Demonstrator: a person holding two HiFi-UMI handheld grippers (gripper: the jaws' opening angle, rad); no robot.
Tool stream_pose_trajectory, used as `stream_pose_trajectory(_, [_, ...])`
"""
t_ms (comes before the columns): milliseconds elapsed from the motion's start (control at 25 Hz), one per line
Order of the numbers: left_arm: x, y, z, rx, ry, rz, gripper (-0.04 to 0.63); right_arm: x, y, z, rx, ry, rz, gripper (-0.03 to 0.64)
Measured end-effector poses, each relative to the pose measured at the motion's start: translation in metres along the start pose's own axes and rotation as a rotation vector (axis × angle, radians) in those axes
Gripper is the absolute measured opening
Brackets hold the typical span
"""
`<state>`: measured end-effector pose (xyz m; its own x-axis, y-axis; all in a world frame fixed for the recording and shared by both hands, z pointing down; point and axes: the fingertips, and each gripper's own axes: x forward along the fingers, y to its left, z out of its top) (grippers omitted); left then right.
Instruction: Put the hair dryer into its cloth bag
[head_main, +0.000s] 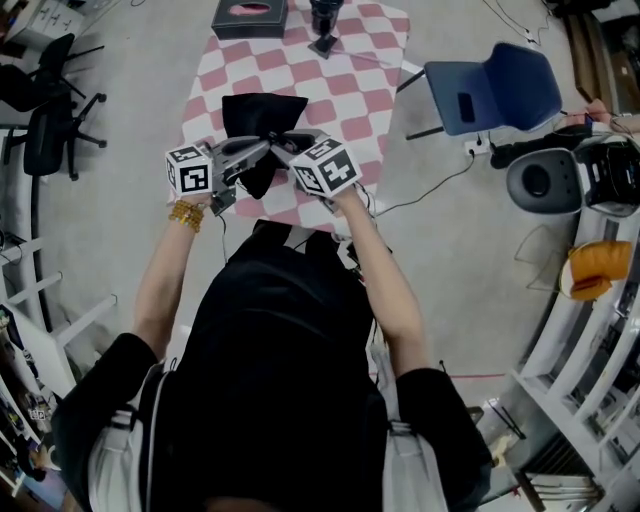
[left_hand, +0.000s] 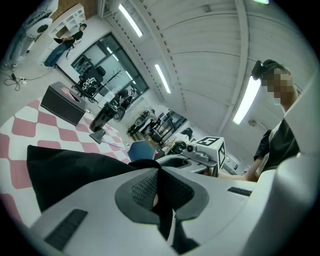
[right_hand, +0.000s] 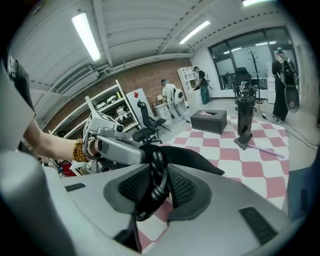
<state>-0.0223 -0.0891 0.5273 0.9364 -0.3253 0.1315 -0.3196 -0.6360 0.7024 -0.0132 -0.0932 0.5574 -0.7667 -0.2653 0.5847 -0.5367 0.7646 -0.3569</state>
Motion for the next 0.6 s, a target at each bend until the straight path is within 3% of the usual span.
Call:
stream_pose_trajectory(80, [-0.008,0.001,0.007,-0.023,-0.038,-0.021,0.026,-0.001,0.006,0.007,0.022,-0.052,0.033,0.117])
stream_pose_trajectory(360, [-0.027,-0.016,0.029,-0.067,-0.170,-0.063,0.026,-0.032,0.014,0.017,0.111,-0.293,0.276,0.151])
stream_pose_trajectory(600, [-0.020,-0.031,0.041,-0.105,-0.243,-0.122,0.026,-0.062,0.011,0.010,0.163,-0.445,0.358,0.193])
